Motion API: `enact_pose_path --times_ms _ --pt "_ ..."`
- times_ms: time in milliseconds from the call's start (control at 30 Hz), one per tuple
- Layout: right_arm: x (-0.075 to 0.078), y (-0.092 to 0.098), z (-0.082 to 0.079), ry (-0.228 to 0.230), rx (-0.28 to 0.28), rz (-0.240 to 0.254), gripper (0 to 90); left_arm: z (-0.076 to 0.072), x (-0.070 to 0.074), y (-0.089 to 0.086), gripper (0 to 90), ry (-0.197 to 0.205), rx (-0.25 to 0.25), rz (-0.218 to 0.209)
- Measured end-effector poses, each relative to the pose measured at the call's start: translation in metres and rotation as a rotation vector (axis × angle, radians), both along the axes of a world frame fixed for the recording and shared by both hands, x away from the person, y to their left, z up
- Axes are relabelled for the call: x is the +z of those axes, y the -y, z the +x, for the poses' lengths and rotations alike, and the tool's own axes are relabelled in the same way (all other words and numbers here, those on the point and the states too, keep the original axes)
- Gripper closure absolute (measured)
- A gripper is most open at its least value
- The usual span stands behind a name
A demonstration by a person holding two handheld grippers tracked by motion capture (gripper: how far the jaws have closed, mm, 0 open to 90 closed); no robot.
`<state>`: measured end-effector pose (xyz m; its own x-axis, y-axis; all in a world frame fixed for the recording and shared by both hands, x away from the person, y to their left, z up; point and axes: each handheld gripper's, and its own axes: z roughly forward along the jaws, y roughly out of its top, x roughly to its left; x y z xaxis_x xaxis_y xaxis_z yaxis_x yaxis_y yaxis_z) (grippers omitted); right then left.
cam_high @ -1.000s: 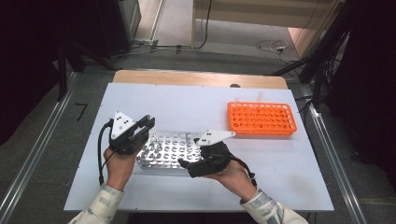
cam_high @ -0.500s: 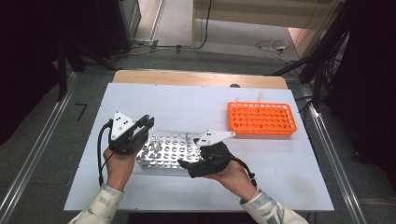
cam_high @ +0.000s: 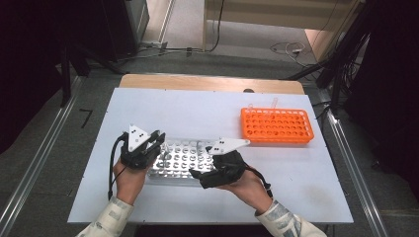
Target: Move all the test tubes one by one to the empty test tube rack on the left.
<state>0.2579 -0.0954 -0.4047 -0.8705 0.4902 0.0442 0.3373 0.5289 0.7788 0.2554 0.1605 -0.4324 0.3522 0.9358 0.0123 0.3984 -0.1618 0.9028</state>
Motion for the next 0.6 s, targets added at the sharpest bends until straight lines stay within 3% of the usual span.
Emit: enact_pose_path --times_ms 333,400,600 --pt "-0.001 0.0 0.001 0.003 0.0 -0.004 15.4 -0.001 0.002 0.0 69.6 -0.004 -0.01 -0.024" --pt "-0.001 0.001 0.002 0.006 -0.002 -0.004 15.4 -0.002 0.005 0.0 64.6 0.003 -0.009 -0.036" --pt "0.0 0.011 0.01 0.014 -0.068 0.005 16.6 -0.009 0.013 0.002 53.5 0.027 -0.028 -0.083"
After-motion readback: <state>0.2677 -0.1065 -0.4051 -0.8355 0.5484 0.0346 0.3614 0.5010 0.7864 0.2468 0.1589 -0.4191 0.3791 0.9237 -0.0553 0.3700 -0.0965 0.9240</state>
